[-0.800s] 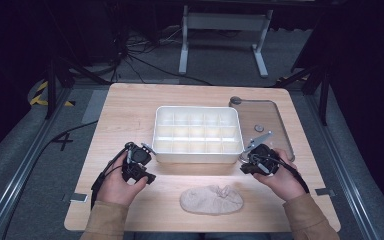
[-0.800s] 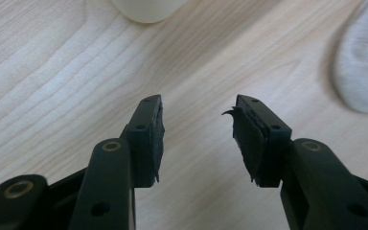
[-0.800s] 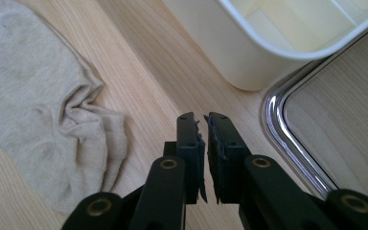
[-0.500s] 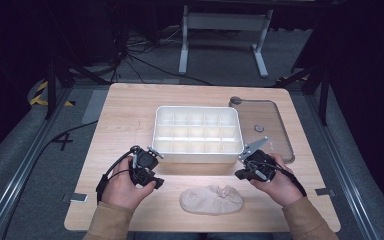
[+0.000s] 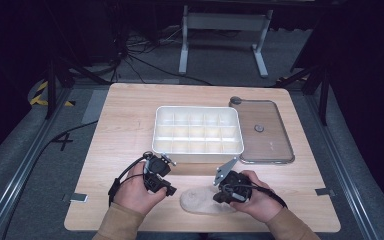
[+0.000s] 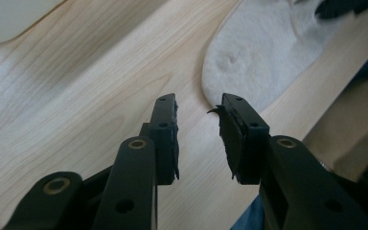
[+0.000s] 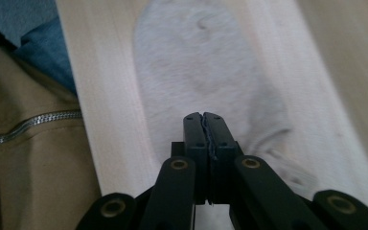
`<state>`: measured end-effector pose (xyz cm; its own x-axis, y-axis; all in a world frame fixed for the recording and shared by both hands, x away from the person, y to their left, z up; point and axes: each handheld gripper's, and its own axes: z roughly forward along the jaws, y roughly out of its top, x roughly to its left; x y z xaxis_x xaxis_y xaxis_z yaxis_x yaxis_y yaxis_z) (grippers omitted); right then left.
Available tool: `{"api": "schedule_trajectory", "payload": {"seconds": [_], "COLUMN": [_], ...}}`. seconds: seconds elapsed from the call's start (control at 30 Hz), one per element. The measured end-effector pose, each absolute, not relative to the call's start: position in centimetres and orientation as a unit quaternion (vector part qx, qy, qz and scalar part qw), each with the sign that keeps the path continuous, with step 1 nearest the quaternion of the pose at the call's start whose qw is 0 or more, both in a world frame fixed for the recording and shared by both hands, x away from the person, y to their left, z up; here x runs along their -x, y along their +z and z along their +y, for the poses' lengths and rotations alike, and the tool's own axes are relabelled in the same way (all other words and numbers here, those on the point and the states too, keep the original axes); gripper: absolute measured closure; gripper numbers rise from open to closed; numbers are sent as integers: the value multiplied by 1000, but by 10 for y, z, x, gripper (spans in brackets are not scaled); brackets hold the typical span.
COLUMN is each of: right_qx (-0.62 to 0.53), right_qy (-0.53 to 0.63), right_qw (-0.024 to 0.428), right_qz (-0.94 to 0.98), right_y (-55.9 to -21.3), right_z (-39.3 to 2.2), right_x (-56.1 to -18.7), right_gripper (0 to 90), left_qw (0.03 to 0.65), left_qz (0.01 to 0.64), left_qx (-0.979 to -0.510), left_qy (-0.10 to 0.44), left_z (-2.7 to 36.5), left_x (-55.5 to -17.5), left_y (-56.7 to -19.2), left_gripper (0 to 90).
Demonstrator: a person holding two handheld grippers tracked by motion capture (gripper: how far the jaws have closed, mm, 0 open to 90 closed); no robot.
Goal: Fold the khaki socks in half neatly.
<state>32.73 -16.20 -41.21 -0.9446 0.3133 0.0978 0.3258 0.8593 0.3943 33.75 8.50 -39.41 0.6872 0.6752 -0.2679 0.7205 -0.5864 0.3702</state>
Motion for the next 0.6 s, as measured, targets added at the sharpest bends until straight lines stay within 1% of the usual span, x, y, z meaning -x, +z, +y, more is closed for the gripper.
{"api": "schedule_trajectory", "payload": {"seconds": [0.07, 0.33, 0.5, 0.6], "right_qx": [160, 141, 137, 136], "right_qy": [-202, -189, -175, -176], "right_qw": [18, 26, 12, 6], "right_qz": [-966, -972, -975, -975], "right_y": [-415, -429, -434, -434], "right_z": [-158, -146, -143, -143], "right_x": [-325, -316, -312, -311], "right_gripper": [894, 895, 894, 894], "left_qw": [227, 204, 192, 198], "left_qz": [391, 374, 367, 374], "left_qx": [-890, -902, -906, -903], "left_qy": [-53, -64, -87, -83], "left_z": [81, 64, 54, 51], "left_x": [-337, -336, -339, -339], "left_y": [-398, -411, -419, -420], "left_gripper": [687, 659, 698, 700]}}
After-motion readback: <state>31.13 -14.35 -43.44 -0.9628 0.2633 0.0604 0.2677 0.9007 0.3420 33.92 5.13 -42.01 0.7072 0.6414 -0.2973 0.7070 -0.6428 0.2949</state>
